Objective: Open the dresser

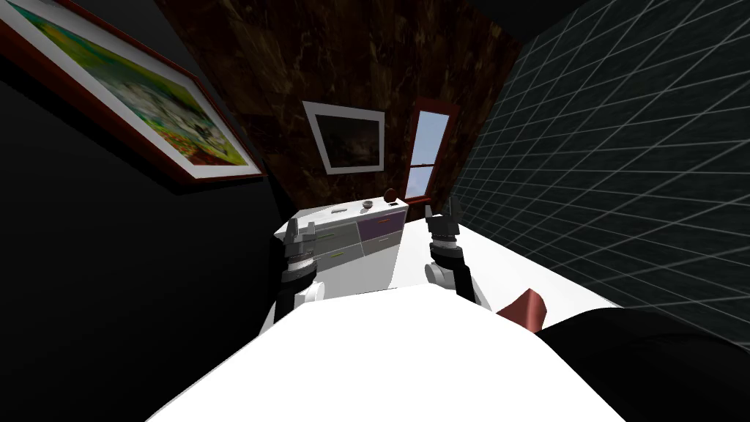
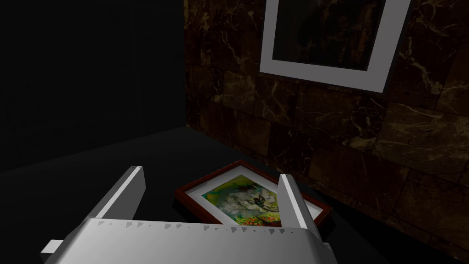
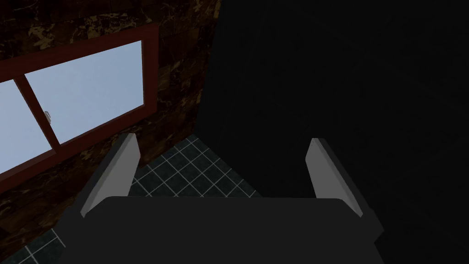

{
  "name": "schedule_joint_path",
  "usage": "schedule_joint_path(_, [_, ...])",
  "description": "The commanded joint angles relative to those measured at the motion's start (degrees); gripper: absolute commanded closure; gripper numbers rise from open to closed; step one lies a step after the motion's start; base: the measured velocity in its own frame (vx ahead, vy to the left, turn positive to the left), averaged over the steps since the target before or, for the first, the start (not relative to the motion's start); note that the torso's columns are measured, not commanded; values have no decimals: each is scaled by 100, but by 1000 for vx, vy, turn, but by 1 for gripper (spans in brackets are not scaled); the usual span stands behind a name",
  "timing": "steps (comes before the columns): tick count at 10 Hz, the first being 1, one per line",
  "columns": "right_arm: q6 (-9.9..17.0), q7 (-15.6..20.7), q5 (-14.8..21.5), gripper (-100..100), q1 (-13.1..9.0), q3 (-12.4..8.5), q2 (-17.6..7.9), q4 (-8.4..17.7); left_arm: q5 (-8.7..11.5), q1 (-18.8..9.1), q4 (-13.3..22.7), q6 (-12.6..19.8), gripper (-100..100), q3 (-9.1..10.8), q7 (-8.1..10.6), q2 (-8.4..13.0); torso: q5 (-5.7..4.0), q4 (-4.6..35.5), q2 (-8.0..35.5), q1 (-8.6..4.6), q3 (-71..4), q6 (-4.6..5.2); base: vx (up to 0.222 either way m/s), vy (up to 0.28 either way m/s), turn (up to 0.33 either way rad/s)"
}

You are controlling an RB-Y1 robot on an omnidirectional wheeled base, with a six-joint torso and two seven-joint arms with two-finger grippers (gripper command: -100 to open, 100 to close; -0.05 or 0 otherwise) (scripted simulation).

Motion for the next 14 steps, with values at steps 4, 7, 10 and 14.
schedule_joint_path(4, [0, 0, 0, 0, 0, 0, 0, -1, 0, 0, -1, 0, 0, 0, 0, 0, 0, 1424, 1422, 0, -2850, 0, 0, 0, 0])
schedule_joint_path(7, [0, 0, 0, 0, 0, 0, 0, -2, 0, 0, -1, 0, 0, 0, 0, 0, 0, 2691, 2693, 0, -5381, 0, 0, 0, 0])
schedule_joint_path(10, [-1, 0, 0, 0, 0, 0, 0, -2, -7, 4, 56, 18, -100, 13, -10, 223, 0, 3960, 3962, 0, -7919, 0, 9, 0, 6])
schedule_joint_path(14, [0, 0, 0, 0, 2, 0, 0, 1, -41, 23, 366, 111, -100, 81, -66, 672, -1, 4221, 4209, -1, -8467, 0, 87, -9, 38])
